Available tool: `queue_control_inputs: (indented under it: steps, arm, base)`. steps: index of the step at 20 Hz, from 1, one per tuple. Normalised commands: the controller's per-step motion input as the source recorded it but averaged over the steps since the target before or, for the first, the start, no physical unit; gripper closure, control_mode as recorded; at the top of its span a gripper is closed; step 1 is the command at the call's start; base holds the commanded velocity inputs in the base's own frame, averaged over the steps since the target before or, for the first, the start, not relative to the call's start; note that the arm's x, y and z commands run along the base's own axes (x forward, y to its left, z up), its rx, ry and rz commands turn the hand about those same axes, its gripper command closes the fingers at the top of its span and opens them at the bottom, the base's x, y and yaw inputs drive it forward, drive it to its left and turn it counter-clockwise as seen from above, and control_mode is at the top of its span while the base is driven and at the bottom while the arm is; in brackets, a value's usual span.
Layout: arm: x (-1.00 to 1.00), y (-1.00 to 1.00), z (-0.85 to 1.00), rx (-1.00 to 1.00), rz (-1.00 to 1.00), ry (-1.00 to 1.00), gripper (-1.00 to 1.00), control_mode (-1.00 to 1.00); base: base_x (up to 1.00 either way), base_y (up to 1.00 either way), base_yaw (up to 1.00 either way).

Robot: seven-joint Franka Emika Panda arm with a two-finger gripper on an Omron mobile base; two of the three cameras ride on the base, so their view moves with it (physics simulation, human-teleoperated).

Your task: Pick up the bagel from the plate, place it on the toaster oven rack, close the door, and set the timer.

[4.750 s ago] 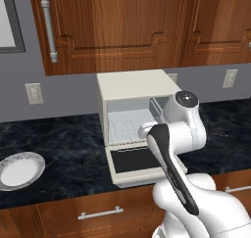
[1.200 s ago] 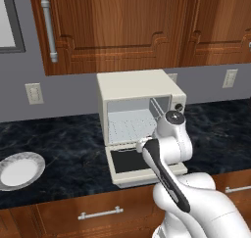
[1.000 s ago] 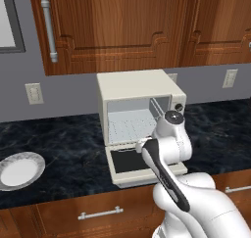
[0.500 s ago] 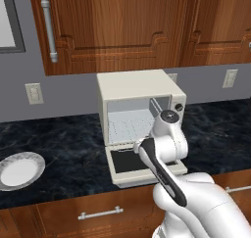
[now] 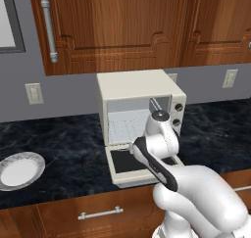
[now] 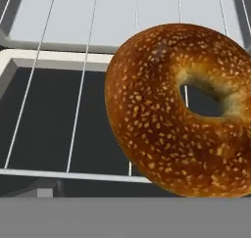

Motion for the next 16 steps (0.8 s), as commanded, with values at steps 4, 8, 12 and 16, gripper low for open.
queue_control_inputs:
  steps: [4, 8, 12, 16]
  arm:
    - [0.27, 0.0, -0.46, 0.0, 0.0, 0.0, -1.0, -1.0]
    - [0.37, -0.01, -0.19, 0.0, 0.0, 0.0, -1.0, -1.0]
    - [0.45, -0.09, -0.04, 0.0, 0.0, 0.0, -1.0, -1.0]
    - [0.51, -0.17, 0.0, 0.0, 0.0, 0.0, -1.0, -1.0]
  base:
    - [0.0, 0.0, 0.0]
    - [0.0, 0.0, 0.0]
    - [0.0, 0.0, 0.0]
    - [0.0, 0.0, 0.0]
